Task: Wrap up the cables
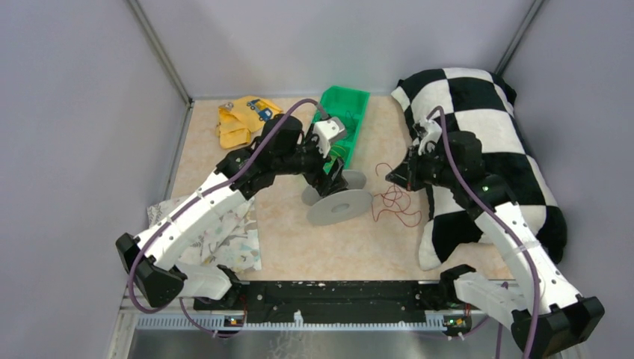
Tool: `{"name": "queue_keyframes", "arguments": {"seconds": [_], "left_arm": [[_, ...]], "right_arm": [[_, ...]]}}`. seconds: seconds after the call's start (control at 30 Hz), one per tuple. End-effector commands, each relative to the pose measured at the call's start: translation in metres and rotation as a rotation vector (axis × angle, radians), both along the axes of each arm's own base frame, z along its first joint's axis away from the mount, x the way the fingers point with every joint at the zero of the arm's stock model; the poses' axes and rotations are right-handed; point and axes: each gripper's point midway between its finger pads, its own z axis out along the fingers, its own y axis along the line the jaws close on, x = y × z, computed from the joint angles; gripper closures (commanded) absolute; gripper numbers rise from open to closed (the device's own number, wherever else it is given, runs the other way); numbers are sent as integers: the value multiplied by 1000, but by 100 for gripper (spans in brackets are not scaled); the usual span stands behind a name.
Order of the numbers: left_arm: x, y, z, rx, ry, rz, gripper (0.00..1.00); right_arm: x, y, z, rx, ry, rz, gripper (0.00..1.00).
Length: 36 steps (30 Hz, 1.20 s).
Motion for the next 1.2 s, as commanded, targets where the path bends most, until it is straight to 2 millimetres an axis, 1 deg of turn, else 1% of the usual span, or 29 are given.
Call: {"name": "queue_keyframes", "arguments": {"seconds": [0.0,0.03,0.07,0.1,0.13,0.27,0.33,0.43,0.47,0.53,0.6,0.63,0.7,0.73,0.77,0.87,0.93,1.03,1.1,1.17], "left_arm": [[6,8,12,-21,22,61,10],[6,10,8,-9,37,60,9],[6,14,5,7,49,62,8],[4,19,0,27,69,54,4],[4,21,-2,33,71,35,2],[14,30,1,-1,107,52,2],[18,34,2,-22,127,60,2],[23,41,-2,-46,124,93,2],[23,42,-5,-55,126,97,2],[19,42,-14,-58,148,79,2],[13,43,-28,-38,175,57,2],[12,45,-35,-22,180,52,2],[13,50,-46,15,158,53,2],[14,53,-51,32,143,62,2],[15,55,-51,39,121,63,2],[17,61,-44,33,44,69,2],[18,63,-45,32,-7,65,2],[17,64,-55,30,-49,26,7],[18,64,-62,44,-27,5,8],[23,67,-72,74,-9,18,9]], "right_arm": [[-12,31,25,98,-33,238,100],[-15,36,28,119,-33,282,100],[-15,39,30,125,-45,299,100],[-12,40,33,121,-65,303,100],[-7,41,34,105,-89,295,100],[2,50,35,86,-148,380,100],[3,52,31,54,-175,425,100],[12,51,24,-27,-275,427,100],[16,50,25,-46,-322,428,100],[21,48,28,-77,-412,438,100],[23,49,33,-103,-487,470,100],[23,50,35,-114,-515,491,100],[17,55,40,-116,-560,574,100],[12,57,40,-112,-564,617,100],[11,60,40,-108,-568,652,100],[5,68,38,-78,-565,758,100],[4,75,36,-44,-566,806,100],[8,84,32,0,-560,844,100],[9,91,28,13,-550,860,100],[10,97,23,14,-549,874,100]]}}
